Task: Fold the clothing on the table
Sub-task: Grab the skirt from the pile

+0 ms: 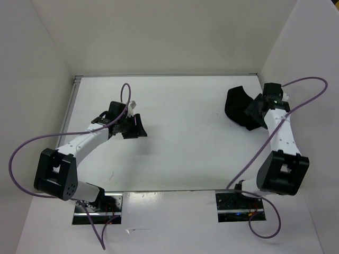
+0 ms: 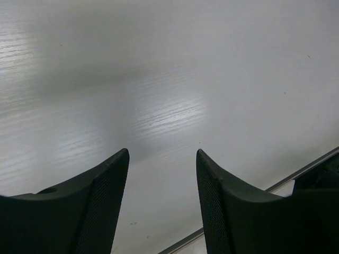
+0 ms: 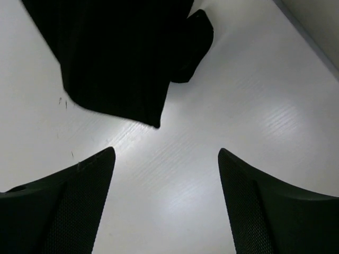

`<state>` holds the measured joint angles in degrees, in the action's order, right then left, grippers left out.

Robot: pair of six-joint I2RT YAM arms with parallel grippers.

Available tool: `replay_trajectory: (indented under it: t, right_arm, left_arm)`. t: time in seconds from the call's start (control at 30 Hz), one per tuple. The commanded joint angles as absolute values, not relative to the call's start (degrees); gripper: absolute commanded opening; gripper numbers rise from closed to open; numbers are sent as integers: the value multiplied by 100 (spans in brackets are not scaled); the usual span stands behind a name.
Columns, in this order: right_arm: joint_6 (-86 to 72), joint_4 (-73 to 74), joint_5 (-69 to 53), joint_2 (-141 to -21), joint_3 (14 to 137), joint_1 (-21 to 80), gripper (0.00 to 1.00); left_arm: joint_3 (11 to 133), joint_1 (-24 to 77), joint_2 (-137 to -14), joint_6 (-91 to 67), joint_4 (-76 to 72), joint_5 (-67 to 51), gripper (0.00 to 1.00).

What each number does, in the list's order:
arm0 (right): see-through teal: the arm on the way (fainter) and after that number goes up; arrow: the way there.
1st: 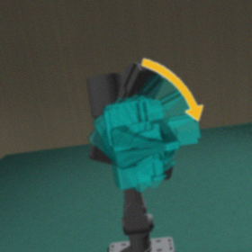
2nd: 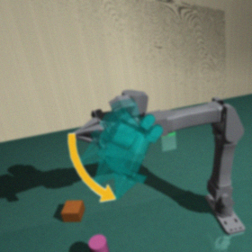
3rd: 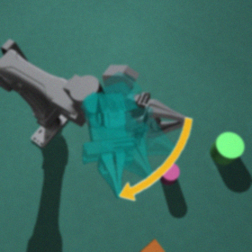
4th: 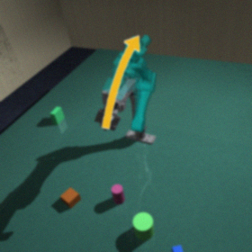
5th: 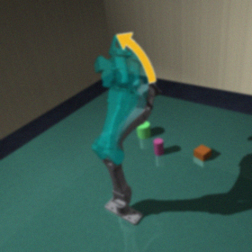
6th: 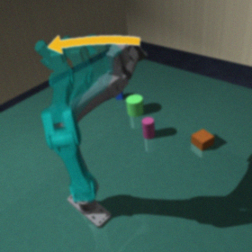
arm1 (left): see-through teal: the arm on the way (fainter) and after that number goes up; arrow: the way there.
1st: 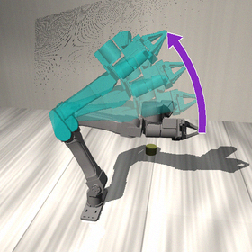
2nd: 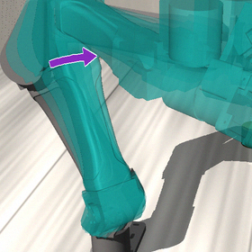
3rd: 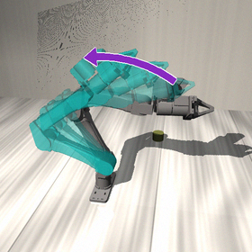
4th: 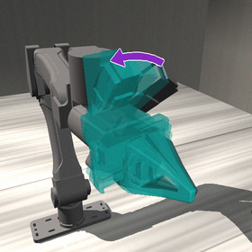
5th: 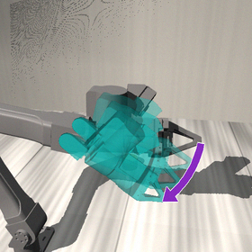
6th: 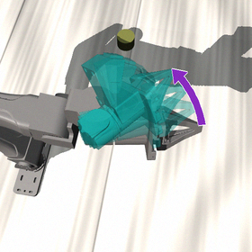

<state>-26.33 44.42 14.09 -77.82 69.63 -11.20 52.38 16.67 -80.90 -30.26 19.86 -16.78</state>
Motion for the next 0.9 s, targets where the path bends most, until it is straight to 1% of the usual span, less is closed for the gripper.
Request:
replay_trajectory:
  t: [0.0,0.03,0.17,0.23,0.4,0.43,0.47,0.53,0.67,0.7,0.77,0.83,0.87]
  right_arm:
    - [-2970,3842,496,-8286,6987,-1791,82]
    - [-3066,3780,397,-8419,6987,-1984,78]
    - [-3234,3297,124,-8815,7040,-2039,72]
    - [-3357,3156,9,-8921,7040,-2039,72]
    - [-3462,2814,-430,-9193,6988,-2039,68]
    - [-3463,2752,-518,-9263,6987,-2039,66]
    - [-3515,2699,-571,-9264,6935,-2039,61]
    - [-3516,2637,-571,-9465,6882,-2039,56]
    - [-3420,2584,-571,-9641,6830,-1978,50]
    - [-3358,2506,-571,-9711,6829,-1899,46]
    - [-3297,2505,-571,-9782,6829,-1794,41]
    - [-3218,2566,-431,-9853,6943,-1610,26]
    - [-3217,2566,-431,-9783,6943,-1548,14]
  left_arm:
    - [5230,1635,-7814,-3006,2004,-1652,61]
    - [5229,1635,-7813,-3006,1943,-1652,61]
    - [5177,1635,-7813,-3006,1942,-1784,61]
    - [5177,1635,-7813,-3006,1942,-1784,61]
    - [5177,1635,-7866,-3006,1942,-1784,61]
    - [5177,1635,-7866,-3006,1942,-1784,61]
    - [5177,1635,-7866,-2954,1942,-1784,61]
    - [5229,1635,-7919,-2953,1942,-1784,61]
    - [5229,1635,-7919,-2953,1942,-1784,61]
    - [5229,1635,-7919,-2953,1942,-1784,61]
    - [5229,1635,-7972,-2953,1942,-1784,61]
    - [5229,1635,-7972,-2953,1942,-1836,61]
    - [5229,1635,-7972,-2953,1942,-1837,61]
